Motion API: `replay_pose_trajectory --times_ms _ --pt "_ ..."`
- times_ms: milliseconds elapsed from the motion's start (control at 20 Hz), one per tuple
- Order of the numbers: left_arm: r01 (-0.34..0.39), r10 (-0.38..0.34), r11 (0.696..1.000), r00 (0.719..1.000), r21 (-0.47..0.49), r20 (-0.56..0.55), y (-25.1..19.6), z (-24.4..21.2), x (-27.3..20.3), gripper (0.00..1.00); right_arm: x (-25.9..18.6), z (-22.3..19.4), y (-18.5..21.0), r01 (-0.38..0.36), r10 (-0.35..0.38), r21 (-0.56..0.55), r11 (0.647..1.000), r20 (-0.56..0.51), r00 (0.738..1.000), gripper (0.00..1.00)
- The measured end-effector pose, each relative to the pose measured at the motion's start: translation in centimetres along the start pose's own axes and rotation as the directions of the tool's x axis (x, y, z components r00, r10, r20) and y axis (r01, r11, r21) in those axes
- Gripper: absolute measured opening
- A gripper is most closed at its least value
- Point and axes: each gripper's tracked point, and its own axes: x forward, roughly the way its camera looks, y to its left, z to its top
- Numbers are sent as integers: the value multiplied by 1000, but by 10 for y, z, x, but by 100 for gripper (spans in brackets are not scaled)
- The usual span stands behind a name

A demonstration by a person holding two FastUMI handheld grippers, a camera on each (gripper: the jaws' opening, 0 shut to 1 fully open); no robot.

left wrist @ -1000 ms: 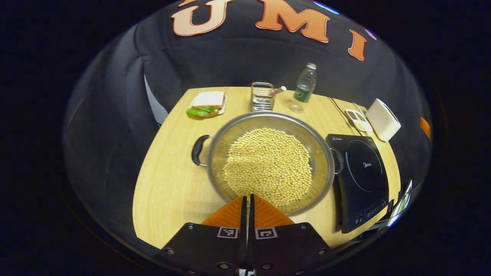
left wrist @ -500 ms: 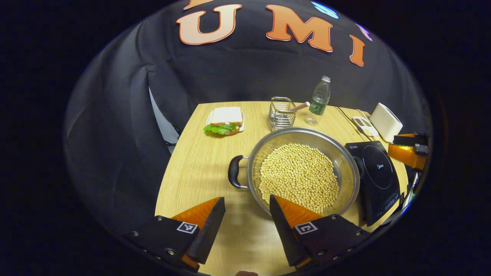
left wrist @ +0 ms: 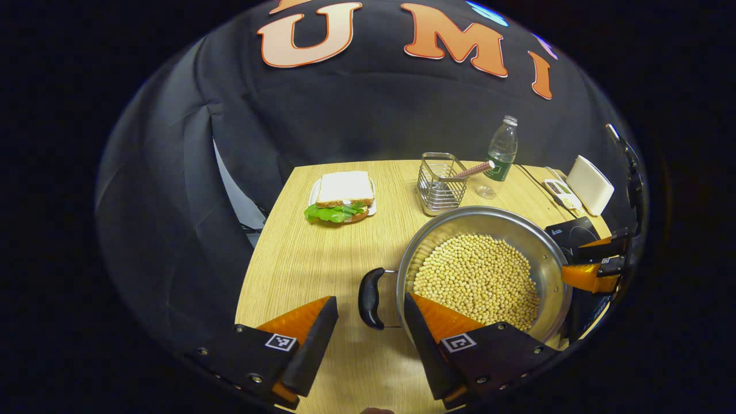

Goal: First push the handle of the pot to place it horizontally, then grasp the pot with both hands and set it on the induction cooktop.

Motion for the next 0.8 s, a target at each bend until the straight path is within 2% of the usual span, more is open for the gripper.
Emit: replay_pose_trajectory --times_ms 150,250,350,550,800 --pt "3 -3 1000 1000 -29 -10 1 0 21 76 16 -4 -1 21 -21 9 1000 -32 999 87" --pt "26 -27 999 999 -35 -24 -5 -5 28 79 21 -5 -3 24 -23 7 1000 -37 999 79" --pt "28 -30 999 998 -47 -46 -4 -12 35 77 22 -4 -2 -15 15 -3 1000 -41 999 74" --pt "47 -52 995 996 -83 -66 -6 -21 41 78 32 -8 2 -69 71 27 997 -72 995 73" --pt "27 -36 996 993 -87 -113 -9 -36 52 78 44 -11 2 -90 93 37 995 -100 991 74"
